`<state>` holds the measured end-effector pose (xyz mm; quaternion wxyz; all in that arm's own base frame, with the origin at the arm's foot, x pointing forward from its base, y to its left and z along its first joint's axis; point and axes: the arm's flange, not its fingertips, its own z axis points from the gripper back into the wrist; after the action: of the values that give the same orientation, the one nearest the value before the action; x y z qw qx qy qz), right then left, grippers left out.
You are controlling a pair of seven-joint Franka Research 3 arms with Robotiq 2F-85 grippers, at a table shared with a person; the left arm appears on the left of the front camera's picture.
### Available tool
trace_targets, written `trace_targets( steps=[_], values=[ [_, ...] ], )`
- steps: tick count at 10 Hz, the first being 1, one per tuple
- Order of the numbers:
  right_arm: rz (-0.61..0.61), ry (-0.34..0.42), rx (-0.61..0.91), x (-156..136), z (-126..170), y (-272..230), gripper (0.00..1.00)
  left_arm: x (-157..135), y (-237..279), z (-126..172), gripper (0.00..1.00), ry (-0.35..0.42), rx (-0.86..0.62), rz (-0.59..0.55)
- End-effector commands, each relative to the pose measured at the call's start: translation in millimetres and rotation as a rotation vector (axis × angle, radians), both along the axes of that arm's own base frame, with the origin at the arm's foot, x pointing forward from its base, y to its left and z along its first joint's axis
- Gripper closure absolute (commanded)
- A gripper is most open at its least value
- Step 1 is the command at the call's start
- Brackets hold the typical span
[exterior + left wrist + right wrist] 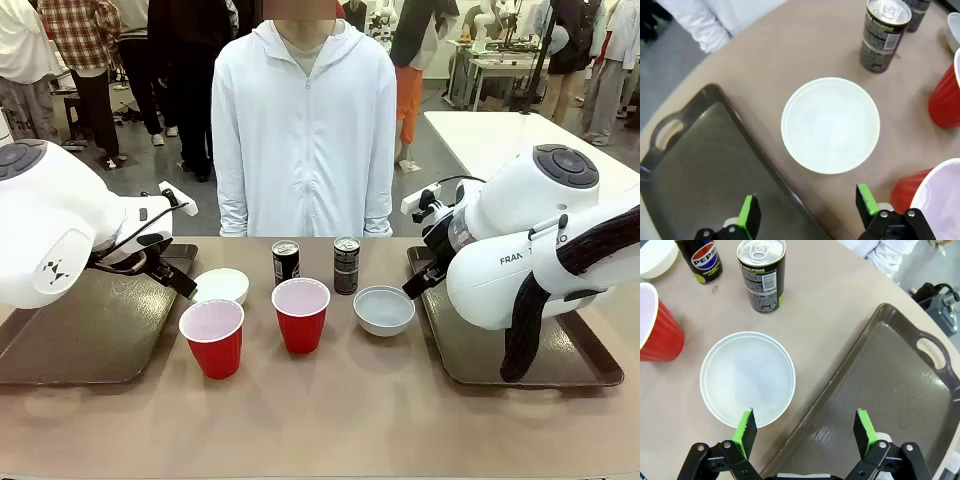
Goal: Prepare tableware on both trays.
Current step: Pick up a Picnic Bowl from the table and place it on a Handle tray.
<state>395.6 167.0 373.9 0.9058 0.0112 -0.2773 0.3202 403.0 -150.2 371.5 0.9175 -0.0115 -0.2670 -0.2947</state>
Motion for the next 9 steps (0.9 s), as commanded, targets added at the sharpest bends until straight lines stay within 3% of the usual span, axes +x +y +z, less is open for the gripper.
trace_targets(
  steps=[1,9],
  values=[
    [0.000,0.000,0.000,0.0,0.0,0.0,0.00,0.0,-0.1,0.0,0.00,0.000,0.000,0.000],
    [0.000,0.000,0.000,0.0,0.0,0.0,0.00,0.0,-0.1,0.0,0.00,0.000,0.000,0.000]
  ],
)
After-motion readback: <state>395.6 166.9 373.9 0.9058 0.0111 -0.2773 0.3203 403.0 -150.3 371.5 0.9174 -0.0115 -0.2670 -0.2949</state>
